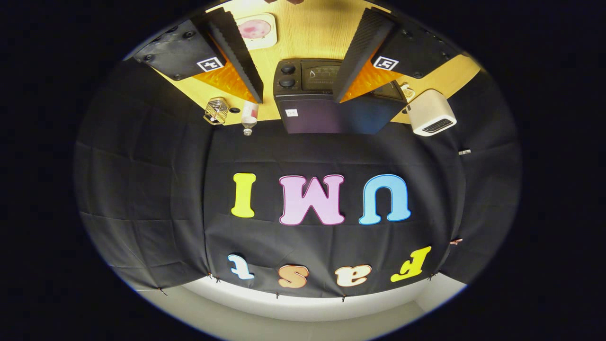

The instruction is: Open the toaster oven, put the food inside, and close the toaster oven door.

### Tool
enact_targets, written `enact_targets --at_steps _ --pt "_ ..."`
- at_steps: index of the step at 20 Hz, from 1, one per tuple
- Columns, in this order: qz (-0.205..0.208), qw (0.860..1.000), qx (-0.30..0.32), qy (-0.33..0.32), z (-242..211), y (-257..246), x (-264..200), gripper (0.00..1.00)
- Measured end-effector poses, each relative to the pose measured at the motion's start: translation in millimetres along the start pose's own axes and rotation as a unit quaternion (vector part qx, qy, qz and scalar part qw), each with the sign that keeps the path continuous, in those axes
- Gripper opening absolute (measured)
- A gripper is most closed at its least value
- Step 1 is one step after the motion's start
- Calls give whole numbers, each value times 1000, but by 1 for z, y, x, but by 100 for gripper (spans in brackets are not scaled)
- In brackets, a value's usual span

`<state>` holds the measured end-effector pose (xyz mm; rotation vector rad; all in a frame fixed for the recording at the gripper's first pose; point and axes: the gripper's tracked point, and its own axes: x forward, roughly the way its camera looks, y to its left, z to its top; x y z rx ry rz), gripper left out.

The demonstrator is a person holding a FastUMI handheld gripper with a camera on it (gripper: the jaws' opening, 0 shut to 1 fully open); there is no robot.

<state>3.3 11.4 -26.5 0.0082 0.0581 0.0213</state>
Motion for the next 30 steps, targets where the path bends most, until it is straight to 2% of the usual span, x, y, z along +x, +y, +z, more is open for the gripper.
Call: enact_targets --at_steps 12,18,26,30 --pt "25 999 -11 34 -23 77 83 98" --pt "13 998 -4 69 -56 104 126 98" --pt "21 991 -9 129 -106 134 144 98" --pt "21 992 -5 122 -105 135 145 99"
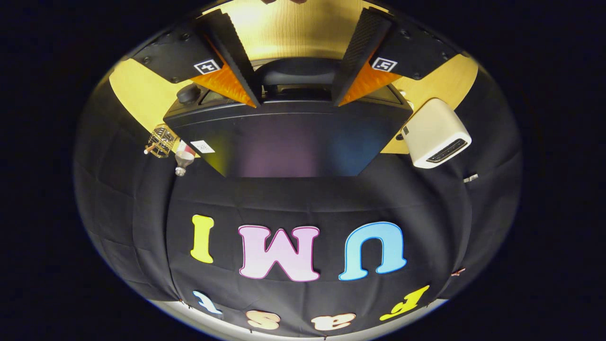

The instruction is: Open the toaster oven, put the food inside, and close the toaster oven door.

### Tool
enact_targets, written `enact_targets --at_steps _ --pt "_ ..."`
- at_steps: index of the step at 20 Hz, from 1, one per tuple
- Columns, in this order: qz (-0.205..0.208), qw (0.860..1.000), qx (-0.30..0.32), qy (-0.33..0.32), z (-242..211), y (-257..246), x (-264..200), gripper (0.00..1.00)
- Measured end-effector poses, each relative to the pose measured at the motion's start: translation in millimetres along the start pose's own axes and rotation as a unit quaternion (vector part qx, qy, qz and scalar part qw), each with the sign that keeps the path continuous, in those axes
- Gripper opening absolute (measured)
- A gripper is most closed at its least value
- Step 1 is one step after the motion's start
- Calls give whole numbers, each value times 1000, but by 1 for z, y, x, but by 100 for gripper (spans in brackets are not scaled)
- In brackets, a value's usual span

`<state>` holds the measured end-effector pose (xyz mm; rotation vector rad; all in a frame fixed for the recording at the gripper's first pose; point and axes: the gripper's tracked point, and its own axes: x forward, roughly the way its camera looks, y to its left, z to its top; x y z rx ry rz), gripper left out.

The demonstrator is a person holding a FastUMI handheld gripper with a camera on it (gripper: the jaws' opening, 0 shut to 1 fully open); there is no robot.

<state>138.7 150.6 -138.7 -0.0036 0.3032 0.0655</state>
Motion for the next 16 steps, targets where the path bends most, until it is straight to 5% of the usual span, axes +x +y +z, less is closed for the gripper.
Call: enact_targets --at_steps 16 --pt "22 999 0 31 -48 -4 -55 96"
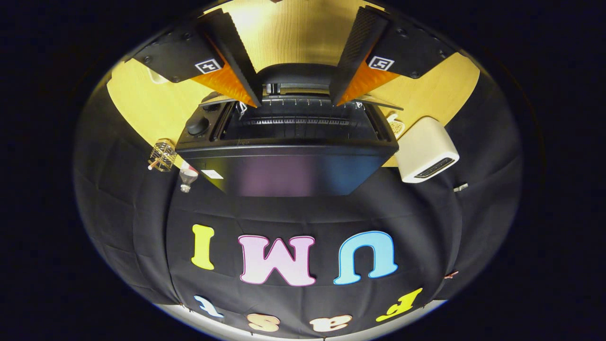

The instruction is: Open the toaster oven, put the food inside, and close the toaster oven door.

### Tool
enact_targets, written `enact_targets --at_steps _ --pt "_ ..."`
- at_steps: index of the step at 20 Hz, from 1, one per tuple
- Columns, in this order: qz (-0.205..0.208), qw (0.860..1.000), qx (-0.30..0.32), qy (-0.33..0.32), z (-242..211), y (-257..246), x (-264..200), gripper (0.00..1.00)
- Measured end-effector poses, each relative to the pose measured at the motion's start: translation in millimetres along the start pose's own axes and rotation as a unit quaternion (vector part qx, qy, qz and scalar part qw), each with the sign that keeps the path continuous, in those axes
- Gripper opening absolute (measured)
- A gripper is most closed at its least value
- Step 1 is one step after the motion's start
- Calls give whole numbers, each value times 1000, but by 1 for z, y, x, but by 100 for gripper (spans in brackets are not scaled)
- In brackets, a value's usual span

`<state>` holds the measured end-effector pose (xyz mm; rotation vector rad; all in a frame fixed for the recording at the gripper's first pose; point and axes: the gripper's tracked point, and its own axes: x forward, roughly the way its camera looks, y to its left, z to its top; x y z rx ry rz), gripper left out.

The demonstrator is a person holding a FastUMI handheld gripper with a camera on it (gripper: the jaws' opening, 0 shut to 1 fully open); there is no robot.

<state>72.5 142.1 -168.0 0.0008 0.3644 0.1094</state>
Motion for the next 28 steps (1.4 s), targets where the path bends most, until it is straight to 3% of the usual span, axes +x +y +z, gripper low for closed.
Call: enact_targets --at_steps 11,15,17,22,28 --pt "46 997 -43 45 -72 -2 -33 93" --pt "92 989 -53 102 -109 -3 -39 98" --pt "117 985 -77 103 -103 -13 -46 99" --pt "139 982 -91 92 -66 -82 -58 98" --pt "79 988 -62 113 -60 -218 -43 98"
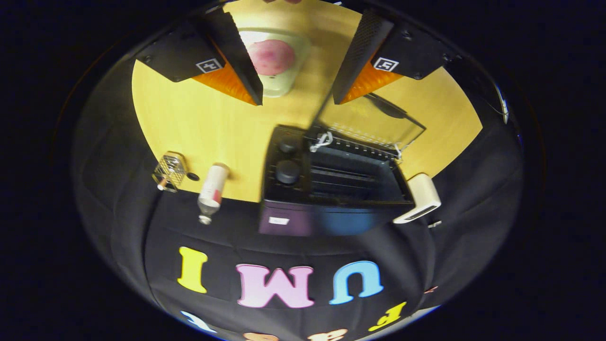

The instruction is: Open the toaster oven, put the food inside, and close the toaster oven door.

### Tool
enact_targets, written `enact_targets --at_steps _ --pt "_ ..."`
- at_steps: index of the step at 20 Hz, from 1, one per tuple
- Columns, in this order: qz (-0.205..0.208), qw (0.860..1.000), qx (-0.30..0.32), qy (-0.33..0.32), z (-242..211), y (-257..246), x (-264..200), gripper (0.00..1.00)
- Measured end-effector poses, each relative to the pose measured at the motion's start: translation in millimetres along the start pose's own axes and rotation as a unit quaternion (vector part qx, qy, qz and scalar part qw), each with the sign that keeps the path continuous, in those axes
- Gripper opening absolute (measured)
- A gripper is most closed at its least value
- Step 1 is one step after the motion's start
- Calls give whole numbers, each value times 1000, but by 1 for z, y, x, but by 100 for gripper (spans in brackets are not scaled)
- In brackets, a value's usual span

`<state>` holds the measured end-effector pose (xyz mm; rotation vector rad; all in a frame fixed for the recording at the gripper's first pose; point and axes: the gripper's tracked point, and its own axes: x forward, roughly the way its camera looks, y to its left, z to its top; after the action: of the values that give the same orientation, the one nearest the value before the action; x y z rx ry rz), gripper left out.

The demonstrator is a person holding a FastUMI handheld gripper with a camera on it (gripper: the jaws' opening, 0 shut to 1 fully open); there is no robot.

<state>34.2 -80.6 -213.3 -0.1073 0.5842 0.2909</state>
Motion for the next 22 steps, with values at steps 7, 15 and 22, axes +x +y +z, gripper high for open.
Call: enact_targets --at_steps 7,15,22 --pt "-42 995 13 91 -58 -94 12 99" --pt "-43 982 43 178 -108 -107 17 87" --pt "-33 968 87 235 -128 -105 24 56"
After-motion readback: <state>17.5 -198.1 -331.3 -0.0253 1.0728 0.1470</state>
